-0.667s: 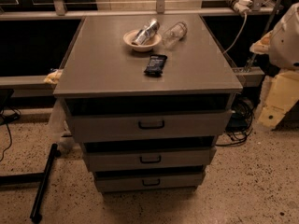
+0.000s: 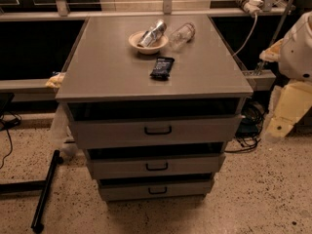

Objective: Open middle drawer

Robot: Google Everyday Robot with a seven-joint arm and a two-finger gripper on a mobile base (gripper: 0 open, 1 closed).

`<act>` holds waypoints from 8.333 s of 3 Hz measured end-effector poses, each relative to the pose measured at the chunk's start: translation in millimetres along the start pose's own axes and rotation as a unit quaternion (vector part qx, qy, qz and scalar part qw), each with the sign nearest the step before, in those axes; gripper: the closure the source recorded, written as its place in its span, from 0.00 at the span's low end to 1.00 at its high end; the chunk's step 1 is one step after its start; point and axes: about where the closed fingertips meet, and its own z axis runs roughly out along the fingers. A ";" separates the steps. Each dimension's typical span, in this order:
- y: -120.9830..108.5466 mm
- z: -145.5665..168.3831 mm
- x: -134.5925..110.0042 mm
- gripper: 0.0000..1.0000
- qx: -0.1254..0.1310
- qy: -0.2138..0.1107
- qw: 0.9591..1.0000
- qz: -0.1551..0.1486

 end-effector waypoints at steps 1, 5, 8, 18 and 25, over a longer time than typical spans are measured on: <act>14.2 37.7 0.6 0.00 -0.005 -0.020 1.000 -0.001; 57.9 224.8 10.4 0.00 -0.057 -0.082 0.995 0.008; 51.0 365.9 31.7 0.00 0.004 -0.151 0.988 -0.004; 7.9 569.8 27.8 0.00 -0.040 -0.166 0.984 -0.056; 74.2 537.7 77.2 0.00 -0.146 -0.113 0.983 -0.025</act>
Offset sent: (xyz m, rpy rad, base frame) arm 0.0194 0.0412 -0.2189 0.2000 0.0775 0.0520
